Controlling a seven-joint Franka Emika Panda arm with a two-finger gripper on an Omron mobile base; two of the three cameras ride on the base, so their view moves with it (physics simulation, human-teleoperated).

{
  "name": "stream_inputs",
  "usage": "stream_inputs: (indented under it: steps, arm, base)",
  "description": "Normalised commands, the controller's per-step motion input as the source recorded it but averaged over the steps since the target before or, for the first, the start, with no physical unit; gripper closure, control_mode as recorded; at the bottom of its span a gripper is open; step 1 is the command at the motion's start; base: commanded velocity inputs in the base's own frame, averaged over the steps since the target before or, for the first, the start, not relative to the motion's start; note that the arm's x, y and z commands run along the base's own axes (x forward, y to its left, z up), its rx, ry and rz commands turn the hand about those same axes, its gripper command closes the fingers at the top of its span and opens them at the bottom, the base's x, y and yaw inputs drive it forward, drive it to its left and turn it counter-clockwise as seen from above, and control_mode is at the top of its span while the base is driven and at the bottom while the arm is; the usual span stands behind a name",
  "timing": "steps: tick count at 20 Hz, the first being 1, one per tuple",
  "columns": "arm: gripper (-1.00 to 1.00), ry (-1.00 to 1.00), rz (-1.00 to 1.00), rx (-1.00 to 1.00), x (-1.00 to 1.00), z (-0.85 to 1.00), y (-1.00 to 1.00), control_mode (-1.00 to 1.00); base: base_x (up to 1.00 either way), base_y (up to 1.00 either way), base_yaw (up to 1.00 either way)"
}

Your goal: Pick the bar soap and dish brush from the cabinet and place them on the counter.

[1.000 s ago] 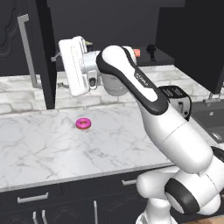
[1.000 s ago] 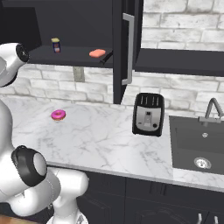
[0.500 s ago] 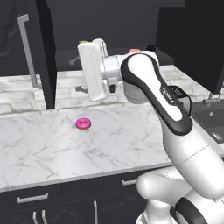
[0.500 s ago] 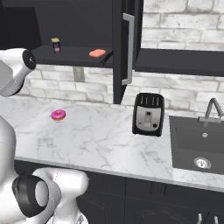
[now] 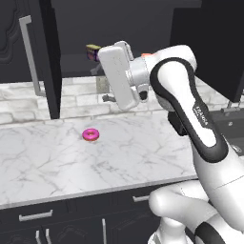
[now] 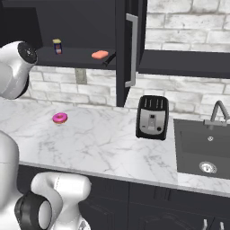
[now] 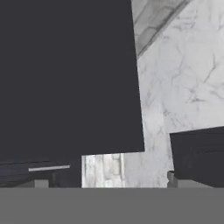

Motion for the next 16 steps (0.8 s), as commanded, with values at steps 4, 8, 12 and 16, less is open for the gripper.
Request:
stream_inputs:
  steps: [4, 8, 12, 16]
  arm:
    - [-1.00, -0.11, 0.00, -0.25, -0.14, 0.09, -0.50, -1.00]
    - [-1.00, -0.20, 0.00, -0.21, -0.35, 0.00, -0.54, -1.00]
    - [-1.00, -0.30, -0.01, -0.27, -0.43, -0.01, -0.44, -1.00]
    - [-1.00, -0.32, -0.01, -0.30, -0.43, 0.00, -0.38, -1.00]
  base:
    - [0.00, 0.00, 0.00]
    - [0.00, 0.00, 0.00]
    - [0.00, 0.00, 0.00]
    - [0.00, 0.00, 0.00]
